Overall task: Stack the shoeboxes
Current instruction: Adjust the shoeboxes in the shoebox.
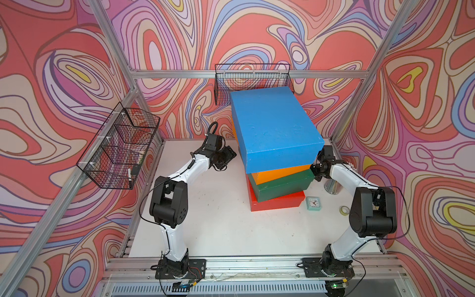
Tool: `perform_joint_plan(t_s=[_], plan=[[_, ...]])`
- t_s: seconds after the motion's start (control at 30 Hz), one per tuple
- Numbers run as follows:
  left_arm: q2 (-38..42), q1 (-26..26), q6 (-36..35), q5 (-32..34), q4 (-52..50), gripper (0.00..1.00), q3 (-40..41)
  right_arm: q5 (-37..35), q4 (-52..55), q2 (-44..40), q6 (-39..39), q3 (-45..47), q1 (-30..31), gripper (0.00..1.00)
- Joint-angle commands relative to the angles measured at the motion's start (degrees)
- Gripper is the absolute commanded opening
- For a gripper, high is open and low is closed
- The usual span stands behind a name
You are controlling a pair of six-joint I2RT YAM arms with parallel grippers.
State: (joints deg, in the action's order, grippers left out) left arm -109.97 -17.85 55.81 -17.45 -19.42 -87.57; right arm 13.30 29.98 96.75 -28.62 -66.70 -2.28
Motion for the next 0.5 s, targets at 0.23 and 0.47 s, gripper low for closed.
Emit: perform_joint_plan(t_s=[0.23,0.47], plan=[[-8.33,-2.29,0.60,-1.15,-1.32,0.75,-10.77,2.03,-0.90,-8.05,-3.52,5.72,3.84,0.00],[-6.90,-2.32,-0.64,-0.02,-2.46,0.75,-9.88,-1.49,0.87,-4.80,-1.44,2.45,2.36,0.00]])
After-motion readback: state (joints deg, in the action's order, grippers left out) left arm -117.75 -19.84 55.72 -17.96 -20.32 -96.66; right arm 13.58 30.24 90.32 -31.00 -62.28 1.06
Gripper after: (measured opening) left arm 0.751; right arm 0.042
